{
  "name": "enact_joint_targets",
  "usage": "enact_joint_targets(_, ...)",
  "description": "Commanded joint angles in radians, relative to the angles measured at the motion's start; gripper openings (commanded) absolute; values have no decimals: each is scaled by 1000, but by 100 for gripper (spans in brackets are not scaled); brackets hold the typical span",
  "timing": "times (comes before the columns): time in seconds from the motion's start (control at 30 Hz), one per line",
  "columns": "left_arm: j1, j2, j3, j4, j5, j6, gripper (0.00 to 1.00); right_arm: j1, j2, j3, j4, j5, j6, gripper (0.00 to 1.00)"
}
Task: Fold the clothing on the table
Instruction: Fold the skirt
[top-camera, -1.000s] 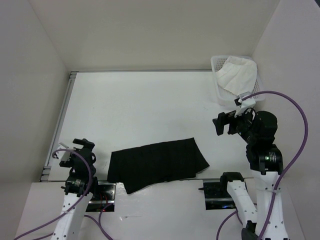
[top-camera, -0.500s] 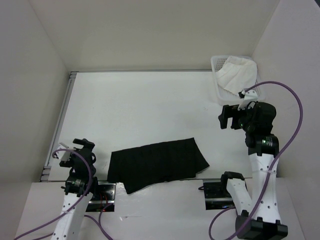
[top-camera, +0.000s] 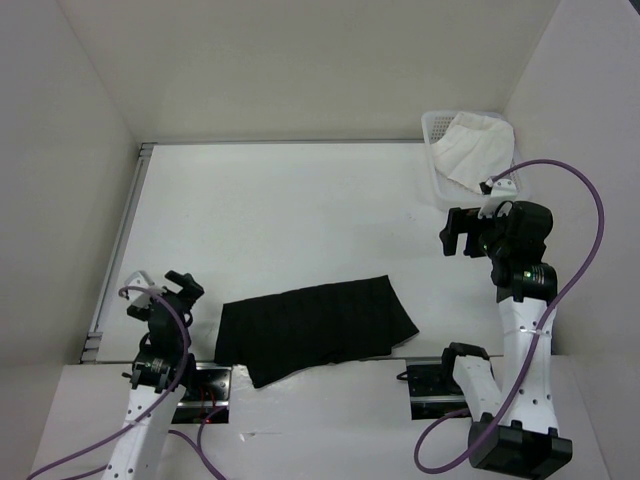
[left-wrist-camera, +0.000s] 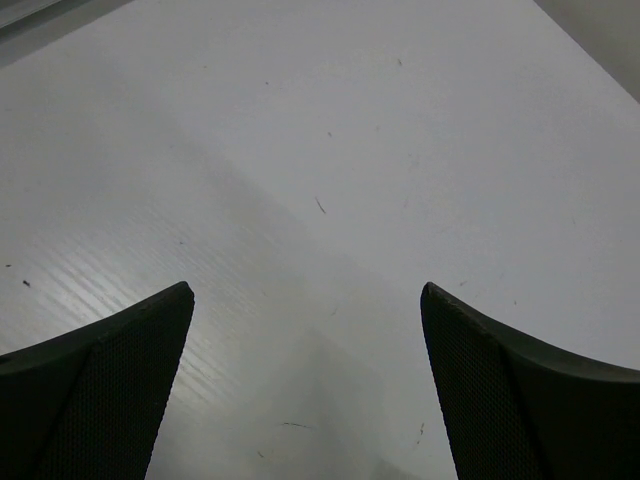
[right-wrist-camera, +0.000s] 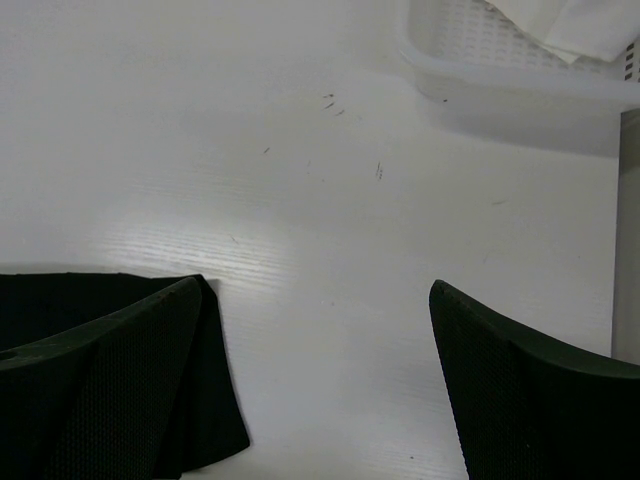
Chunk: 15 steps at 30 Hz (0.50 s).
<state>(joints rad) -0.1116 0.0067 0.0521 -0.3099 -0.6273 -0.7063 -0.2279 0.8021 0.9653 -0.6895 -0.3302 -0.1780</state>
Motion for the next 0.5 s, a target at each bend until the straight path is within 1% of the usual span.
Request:
enact_joint_targets(0.0,7,-129,-50,80,106,88,100,-8,-21,3,47,-13,-9,99)
enact_joint_targets(0.07,7,-129,-51,80,106,88,100,-8,-21,3,47,-13,-9,99)
enact_joint_targets(0.13,7,-129,-60,89,136,99,100,-8,-21,3,47,-13,-9,99)
enact_joint_targets(0.3,7,-129,-60,89,139,90,100,-18,-9,3,47,-4,-9,99)
enact_joint_targets(0.43,7,-129,-51,155,208,175,100,-27,-9,3,47,-4,-9,99)
enact_joint_targets(0.47,7,-129,-51,176,233,226,100,-27,-9,3,47,-4,-9,99)
